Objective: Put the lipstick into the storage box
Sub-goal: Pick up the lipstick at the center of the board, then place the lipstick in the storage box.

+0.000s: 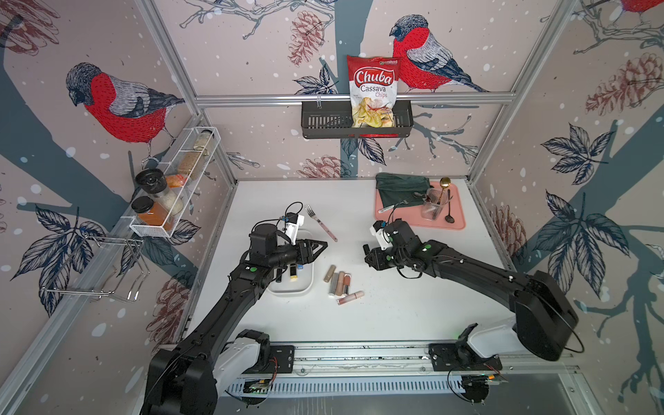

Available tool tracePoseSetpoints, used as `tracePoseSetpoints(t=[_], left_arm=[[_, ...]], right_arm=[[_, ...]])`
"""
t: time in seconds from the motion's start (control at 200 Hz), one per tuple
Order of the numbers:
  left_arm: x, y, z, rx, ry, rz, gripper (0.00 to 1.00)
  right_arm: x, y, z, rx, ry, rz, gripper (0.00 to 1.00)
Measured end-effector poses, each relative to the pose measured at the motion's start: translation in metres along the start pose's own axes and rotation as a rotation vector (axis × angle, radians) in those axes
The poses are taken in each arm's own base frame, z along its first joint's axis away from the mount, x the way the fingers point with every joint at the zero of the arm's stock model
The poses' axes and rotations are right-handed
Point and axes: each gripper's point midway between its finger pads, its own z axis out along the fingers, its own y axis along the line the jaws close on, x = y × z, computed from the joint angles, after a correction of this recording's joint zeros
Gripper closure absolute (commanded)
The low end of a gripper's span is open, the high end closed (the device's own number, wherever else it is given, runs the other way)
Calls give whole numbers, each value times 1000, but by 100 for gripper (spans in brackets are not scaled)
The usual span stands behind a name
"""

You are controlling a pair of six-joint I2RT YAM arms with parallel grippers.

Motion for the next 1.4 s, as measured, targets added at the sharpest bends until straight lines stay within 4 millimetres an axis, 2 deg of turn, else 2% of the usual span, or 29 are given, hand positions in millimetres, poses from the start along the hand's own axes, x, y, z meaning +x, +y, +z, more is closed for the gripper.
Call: tracePoseSetpoints(t=[0.14, 0.265, 0.365, 0.57, 0.715, 0.925, 1.041, 1.186, 1.401], left_arm=[[-10, -36, 5, 112, -42, 6, 42], [-10, -62, 12, 181, -46, 6, 42], [-11, -74, 17, 212, -58, 3, 42], [-9, -80, 25, 215, -64, -9, 42], [-8, -91, 32, 223, -52, 12, 42], [-6, -92, 39, 202, -44, 21, 42], [-5, -91, 41, 190, -39, 23, 46], [-5, -91, 42, 182, -42, 23, 57], [-3, -91, 45, 182, -32, 20, 60]], right_arm=[[-20, 48, -19, -257, -79, -41, 78], [-29, 73, -29, -399, -103, -50, 78], [-32, 86, -35, -472, -114, -59, 78], [-31, 99, -39, -534, -109, -60, 78], [-31, 105, -42, -551, -115, -74, 78], [-30, 110, -43, -561, -111, -83, 78], [-29, 111, -43, -563, -110, -85, 78], [-30, 112, -44, -564, -113, -87, 78], [-31, 112, -46, -561, -123, -89, 78]])
